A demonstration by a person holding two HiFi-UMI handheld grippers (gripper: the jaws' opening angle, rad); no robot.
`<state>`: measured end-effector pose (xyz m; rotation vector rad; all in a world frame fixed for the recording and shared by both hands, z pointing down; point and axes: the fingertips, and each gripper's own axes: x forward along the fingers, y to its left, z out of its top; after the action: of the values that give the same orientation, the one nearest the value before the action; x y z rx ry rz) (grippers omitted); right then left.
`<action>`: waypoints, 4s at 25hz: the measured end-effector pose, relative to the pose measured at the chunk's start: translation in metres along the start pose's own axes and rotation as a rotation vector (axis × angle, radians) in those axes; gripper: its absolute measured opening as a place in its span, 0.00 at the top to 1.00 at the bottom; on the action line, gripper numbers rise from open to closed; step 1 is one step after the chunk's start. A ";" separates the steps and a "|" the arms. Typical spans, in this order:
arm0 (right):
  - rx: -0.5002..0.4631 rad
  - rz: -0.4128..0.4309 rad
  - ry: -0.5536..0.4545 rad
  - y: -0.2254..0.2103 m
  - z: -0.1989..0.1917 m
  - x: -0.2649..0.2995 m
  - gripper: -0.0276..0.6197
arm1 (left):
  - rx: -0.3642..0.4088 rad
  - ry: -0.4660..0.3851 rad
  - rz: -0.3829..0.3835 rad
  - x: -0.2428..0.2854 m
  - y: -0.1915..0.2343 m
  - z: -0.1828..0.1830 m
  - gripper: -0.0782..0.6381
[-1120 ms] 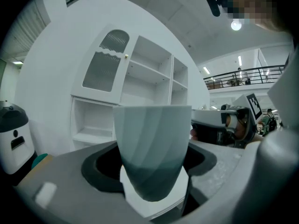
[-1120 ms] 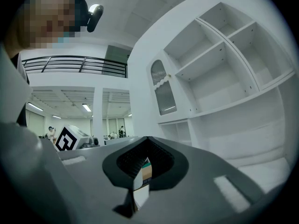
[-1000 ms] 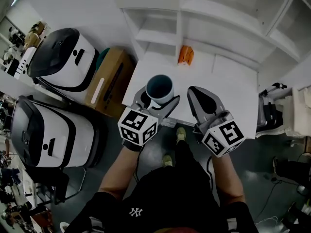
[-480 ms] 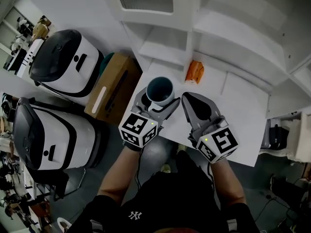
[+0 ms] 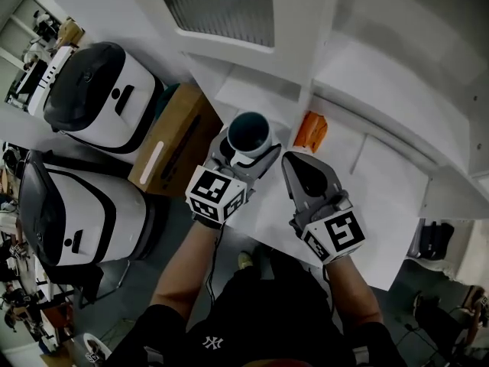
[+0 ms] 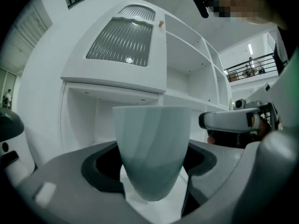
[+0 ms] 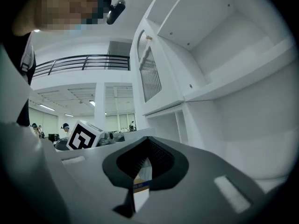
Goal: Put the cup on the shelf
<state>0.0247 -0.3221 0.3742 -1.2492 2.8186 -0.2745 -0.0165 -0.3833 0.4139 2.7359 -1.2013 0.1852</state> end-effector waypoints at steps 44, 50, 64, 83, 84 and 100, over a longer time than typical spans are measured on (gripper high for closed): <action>0.006 0.019 0.054 -0.047 -0.047 0.076 0.94 | 0.041 0.031 0.029 0.149 0.110 -0.037 0.37; 0.018 0.024 0.030 -0.046 -0.042 0.085 0.94 | 0.057 0.020 0.020 0.156 0.113 -0.037 0.37; 0.020 0.009 0.033 -0.047 -0.041 0.079 0.94 | 0.092 0.004 -0.027 0.151 0.105 -0.036 0.32; 0.089 -0.058 0.015 -0.013 -0.041 0.046 0.94 | -0.007 0.017 -0.079 0.046 0.063 -0.039 0.36; 0.092 -0.065 0.015 -0.009 -0.041 0.043 0.94 | -0.013 0.018 -0.087 0.038 0.058 -0.039 0.37; 0.038 -0.138 0.008 0.072 -0.037 0.001 0.94 | -0.060 0.023 -0.139 -0.090 -0.016 -0.027 0.59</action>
<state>-0.0325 -0.2699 0.3981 -1.4404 2.7242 -0.3373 -0.0672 -0.3027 0.4237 2.7438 -0.9894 0.1615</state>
